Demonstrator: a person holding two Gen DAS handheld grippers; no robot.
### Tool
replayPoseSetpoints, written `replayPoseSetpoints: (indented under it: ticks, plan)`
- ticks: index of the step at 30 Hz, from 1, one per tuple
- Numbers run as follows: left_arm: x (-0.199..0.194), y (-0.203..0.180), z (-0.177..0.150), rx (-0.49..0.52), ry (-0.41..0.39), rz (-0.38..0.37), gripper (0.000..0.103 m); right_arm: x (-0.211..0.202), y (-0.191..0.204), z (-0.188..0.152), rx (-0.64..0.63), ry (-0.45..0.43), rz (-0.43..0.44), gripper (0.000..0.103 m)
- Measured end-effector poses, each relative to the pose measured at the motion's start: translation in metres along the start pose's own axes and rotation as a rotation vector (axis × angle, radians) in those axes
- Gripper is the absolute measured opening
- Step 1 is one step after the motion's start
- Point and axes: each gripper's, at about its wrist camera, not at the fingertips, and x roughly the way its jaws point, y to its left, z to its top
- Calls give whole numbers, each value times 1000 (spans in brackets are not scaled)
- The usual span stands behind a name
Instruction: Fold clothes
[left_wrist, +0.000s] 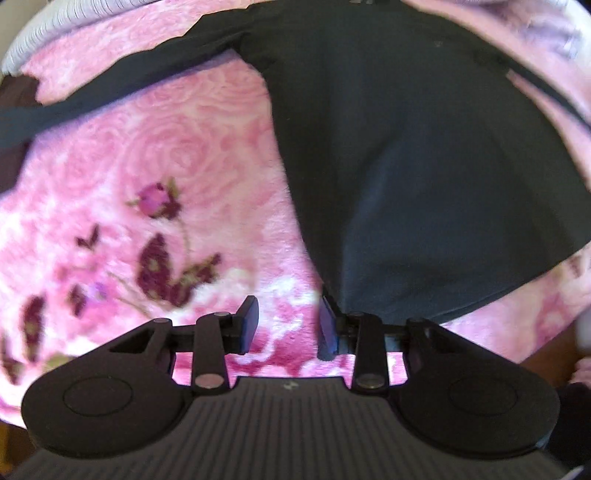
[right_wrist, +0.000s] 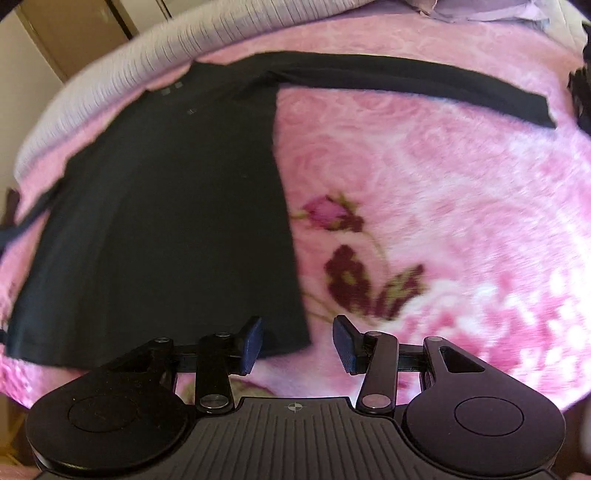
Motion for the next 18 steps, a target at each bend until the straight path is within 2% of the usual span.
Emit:
replayPoseSetpoints:
  ticks: [3,4,6,7,10,13,15,16,17,18]
  plan:
    - [2,8,-14,-55,-30,-112,31,4,1,-11,-13,-62,12,44]
    - [4,10,-19,-75,-36,-143,31,4,1,-15,-13,-85,11,31]
    - [5,13,-26,-106,-57,-174,31,5,0,-22,-8,-129,0,17]
    - [5,14,-28,-120,-72,-190,30,9,4,-21,-6,-149,-2,14]
    - [3,23,-31,-187,-127,-273,33,11,7,-29,-27,-201,-19,11]
    - [1,31,-36,-250,-185,-335,46,14,11,-35,-53,-250,-35,9]
    - [2,34,-41,-272,-222,-361,47,14,13,-41,-74,-278,-45,8]
    - [6,34,-41,-264,-224,-362,44,14,14,-44,-88,-292,-51,8]
    - [10,31,-43,-238,-223,-345,32,14,15,-46,-101,-306,-57,7]
    - [12,27,-45,-201,-232,-317,24,14,15,-49,-110,-320,-60,6]
